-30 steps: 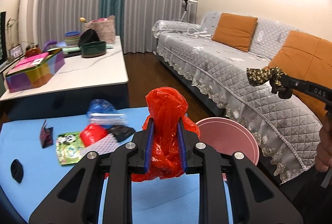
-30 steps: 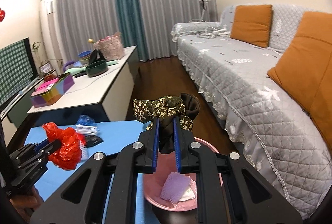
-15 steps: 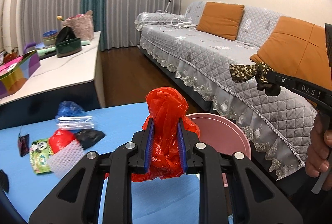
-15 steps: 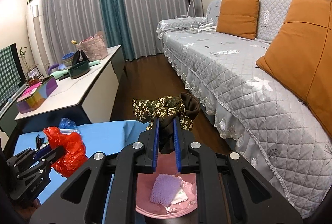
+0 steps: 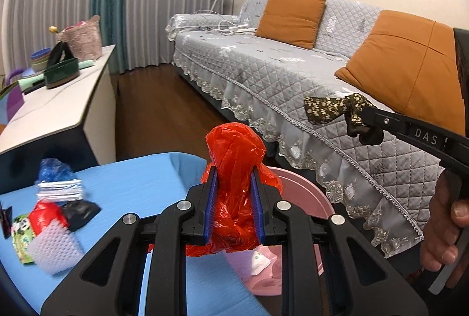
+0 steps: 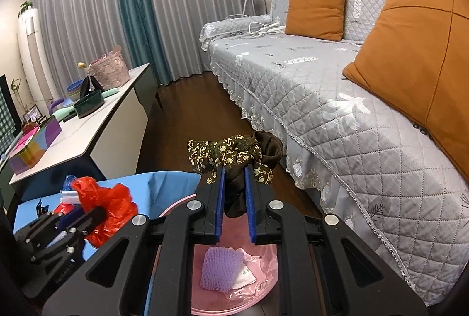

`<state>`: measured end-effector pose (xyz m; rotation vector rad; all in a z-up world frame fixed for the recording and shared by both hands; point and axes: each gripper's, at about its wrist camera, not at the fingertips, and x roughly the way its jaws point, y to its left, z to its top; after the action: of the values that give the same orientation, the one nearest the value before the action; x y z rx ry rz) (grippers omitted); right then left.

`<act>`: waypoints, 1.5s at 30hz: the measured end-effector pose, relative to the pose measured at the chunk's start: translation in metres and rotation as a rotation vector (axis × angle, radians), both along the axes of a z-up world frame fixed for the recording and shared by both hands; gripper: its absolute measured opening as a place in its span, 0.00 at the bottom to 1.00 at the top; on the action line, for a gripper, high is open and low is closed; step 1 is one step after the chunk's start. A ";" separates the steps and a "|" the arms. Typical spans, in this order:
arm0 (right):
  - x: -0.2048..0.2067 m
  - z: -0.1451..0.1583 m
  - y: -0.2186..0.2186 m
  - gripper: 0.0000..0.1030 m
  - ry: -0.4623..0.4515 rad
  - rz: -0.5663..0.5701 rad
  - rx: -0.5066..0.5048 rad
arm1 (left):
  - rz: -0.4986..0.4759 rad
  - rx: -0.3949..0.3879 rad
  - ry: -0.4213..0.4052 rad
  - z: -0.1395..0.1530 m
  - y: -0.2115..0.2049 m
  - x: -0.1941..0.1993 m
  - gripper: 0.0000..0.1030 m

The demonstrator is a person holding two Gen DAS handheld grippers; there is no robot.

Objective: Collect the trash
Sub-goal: 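Carry the red bag and patterned cloth over the pink bin with both grippers, then open both grippers to drop the bag and cloth into the pink bin, then move both open grippers back toward the remaining trash on the table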

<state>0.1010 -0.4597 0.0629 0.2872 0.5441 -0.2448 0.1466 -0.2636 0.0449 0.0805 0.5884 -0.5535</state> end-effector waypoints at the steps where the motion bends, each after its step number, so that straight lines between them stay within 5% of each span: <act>1: 0.001 0.000 0.000 0.13 0.001 0.000 0.003 | -0.004 0.001 0.002 -0.001 -0.003 0.001 0.21; 20: 0.020 -0.014 0.003 0.15 0.042 0.036 0.016 | -0.114 0.031 0.061 -0.043 -0.048 0.024 0.22; 23: 0.023 -0.018 0.005 0.22 0.059 0.040 0.017 | -0.137 0.027 0.100 -0.051 -0.048 0.026 0.33; 25: 0.024 -0.018 0.004 0.31 0.059 0.027 0.017 | -0.128 0.038 0.113 -0.056 -0.045 0.025 0.51; 28: 0.024 -0.018 0.001 0.41 0.055 0.014 0.028 | -0.109 0.040 0.127 -0.059 -0.034 0.024 0.51; 45: 0.017 -0.007 0.039 0.42 0.031 0.096 -0.014 | 0.003 -0.005 0.041 -0.003 0.057 -0.025 0.51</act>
<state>0.1177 -0.4203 0.0562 0.2433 0.5855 -0.1603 0.1218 -0.2063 0.0422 0.0634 0.6273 -0.5547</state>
